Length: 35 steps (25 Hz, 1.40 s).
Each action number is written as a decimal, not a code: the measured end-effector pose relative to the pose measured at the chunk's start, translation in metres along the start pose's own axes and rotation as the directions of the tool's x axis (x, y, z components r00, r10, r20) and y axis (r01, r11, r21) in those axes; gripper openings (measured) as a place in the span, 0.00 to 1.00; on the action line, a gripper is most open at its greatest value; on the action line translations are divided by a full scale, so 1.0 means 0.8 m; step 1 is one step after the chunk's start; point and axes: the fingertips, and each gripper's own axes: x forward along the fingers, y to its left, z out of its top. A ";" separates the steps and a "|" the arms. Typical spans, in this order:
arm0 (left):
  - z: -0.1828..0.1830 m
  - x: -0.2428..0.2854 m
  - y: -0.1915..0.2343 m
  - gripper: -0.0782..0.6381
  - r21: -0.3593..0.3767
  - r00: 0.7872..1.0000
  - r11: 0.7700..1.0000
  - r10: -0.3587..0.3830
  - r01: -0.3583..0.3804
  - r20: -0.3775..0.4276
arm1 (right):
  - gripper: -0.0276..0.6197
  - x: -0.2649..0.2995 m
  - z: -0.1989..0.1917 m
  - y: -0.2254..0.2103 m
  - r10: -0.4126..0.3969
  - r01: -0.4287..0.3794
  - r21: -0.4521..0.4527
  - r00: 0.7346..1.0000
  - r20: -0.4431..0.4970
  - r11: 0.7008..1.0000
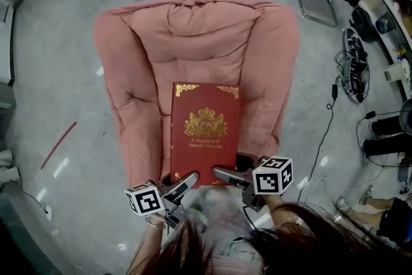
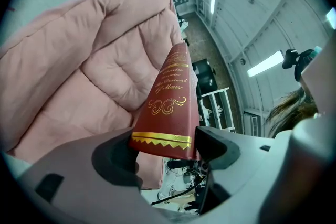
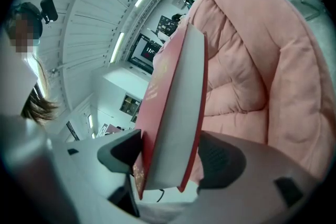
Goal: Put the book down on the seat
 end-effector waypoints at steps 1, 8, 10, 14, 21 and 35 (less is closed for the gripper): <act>0.002 0.003 0.004 0.56 0.000 1.000 1.000 0.001 -0.001 0.006 | 0.55 0.003 0.001 -0.005 0.003 -0.003 -0.002 1.000 0.000 1.000; 0.005 0.017 0.039 0.56 -0.001 1.000 1.000 0.017 -0.017 0.014 | 0.55 0.028 -0.004 -0.036 0.010 -0.010 -0.007 1.000 -0.012 1.000; 0.005 0.020 0.053 0.57 -0.002 1.000 1.000 0.017 -0.017 0.012 | 0.56 0.036 -0.007 -0.045 0.007 -0.007 -0.005 1.000 -0.019 1.000; 0.005 0.029 0.072 0.57 -0.004 0.999 0.999 0.033 -0.033 0.002 | 0.56 0.047 -0.011 -0.063 0.007 -0.008 -0.011 0.999 -0.034 1.000; 0.003 0.044 0.106 0.58 -0.012 0.998 0.998 0.066 -0.066 -0.009 | 0.56 0.067 -0.019 -0.094 0.013 -0.013 -0.001 0.998 -0.056 1.000; 0.000 0.066 0.175 0.60 -0.017 0.994 0.996 0.087 -0.088 -0.062 | 0.56 0.105 -0.037 -0.148 -0.032 0.032 -0.001 0.997 -0.071 0.999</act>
